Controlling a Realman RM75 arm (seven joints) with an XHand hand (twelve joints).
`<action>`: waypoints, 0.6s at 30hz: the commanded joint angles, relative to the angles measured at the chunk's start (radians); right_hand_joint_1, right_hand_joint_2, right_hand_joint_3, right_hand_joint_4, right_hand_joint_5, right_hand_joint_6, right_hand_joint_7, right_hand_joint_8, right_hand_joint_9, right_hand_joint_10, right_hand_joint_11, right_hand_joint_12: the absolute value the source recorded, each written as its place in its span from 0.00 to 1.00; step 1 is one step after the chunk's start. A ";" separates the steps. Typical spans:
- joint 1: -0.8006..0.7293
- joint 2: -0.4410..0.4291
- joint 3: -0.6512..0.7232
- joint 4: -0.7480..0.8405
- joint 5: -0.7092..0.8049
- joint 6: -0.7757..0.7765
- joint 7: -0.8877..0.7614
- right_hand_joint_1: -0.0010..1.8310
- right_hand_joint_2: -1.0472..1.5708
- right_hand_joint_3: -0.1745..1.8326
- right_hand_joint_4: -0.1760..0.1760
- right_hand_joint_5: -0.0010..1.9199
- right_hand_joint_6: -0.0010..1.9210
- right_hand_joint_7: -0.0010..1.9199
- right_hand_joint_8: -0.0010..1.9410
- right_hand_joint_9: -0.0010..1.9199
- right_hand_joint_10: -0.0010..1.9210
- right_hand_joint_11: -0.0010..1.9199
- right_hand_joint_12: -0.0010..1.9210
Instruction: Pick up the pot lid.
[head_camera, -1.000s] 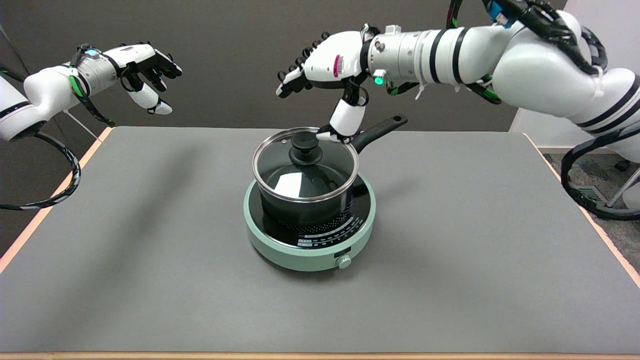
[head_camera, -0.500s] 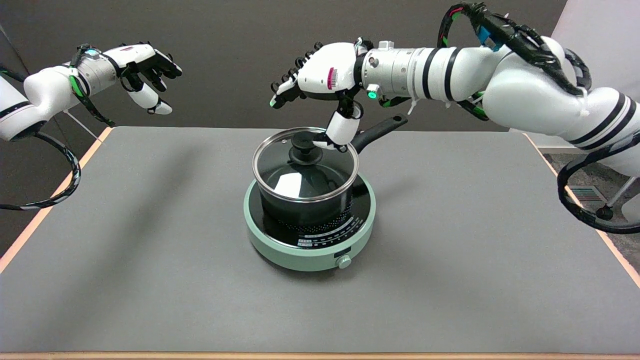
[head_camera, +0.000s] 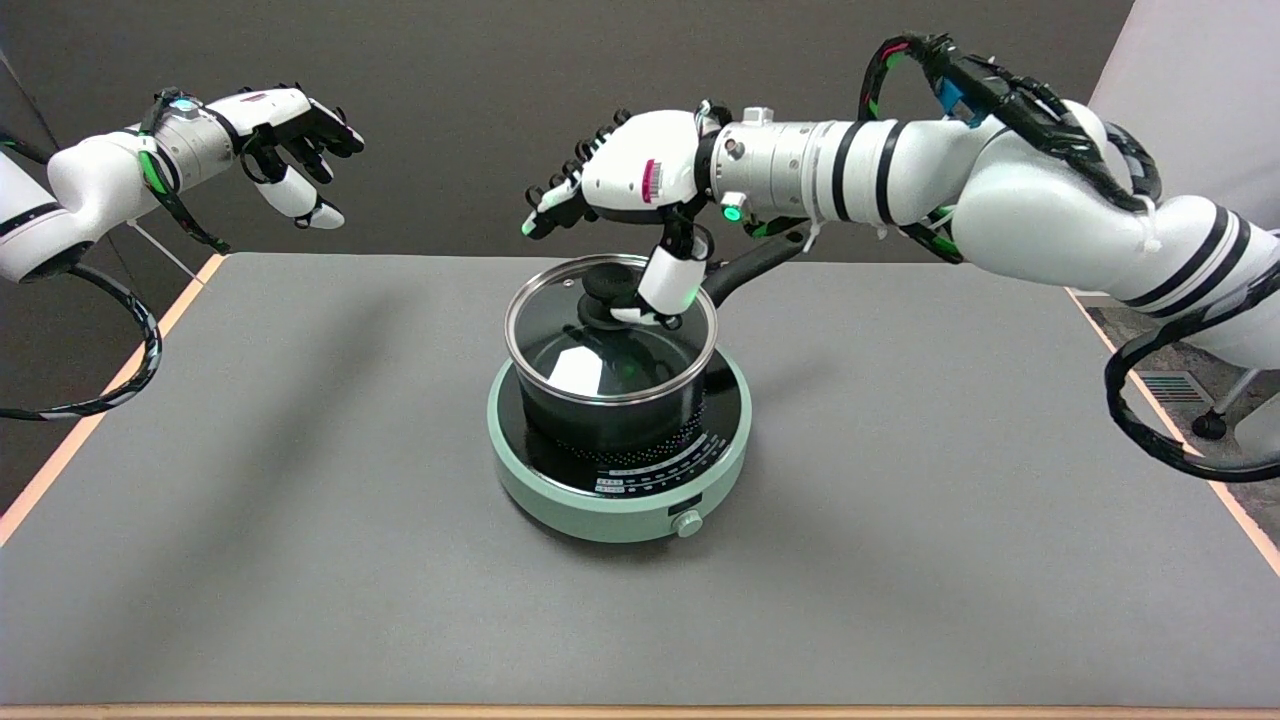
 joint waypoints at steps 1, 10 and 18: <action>-0.034 -0.001 0.009 0.020 0.036 -0.038 0.002 0.43 0.60 0.55 0.65 0.18 0.08 0.25 0.11 0.29 0.20 0.19 0.34; -0.052 0.002 0.009 -0.007 0.012 -0.018 -0.002 0.45 0.61 0.55 0.65 0.21 0.10 0.28 0.13 0.30 0.21 0.20 0.35; -0.054 -0.019 0.005 -0.032 -0.027 -0.003 -0.002 0.46 0.61 0.55 0.70 0.23 0.11 0.28 0.13 0.31 0.21 0.20 0.35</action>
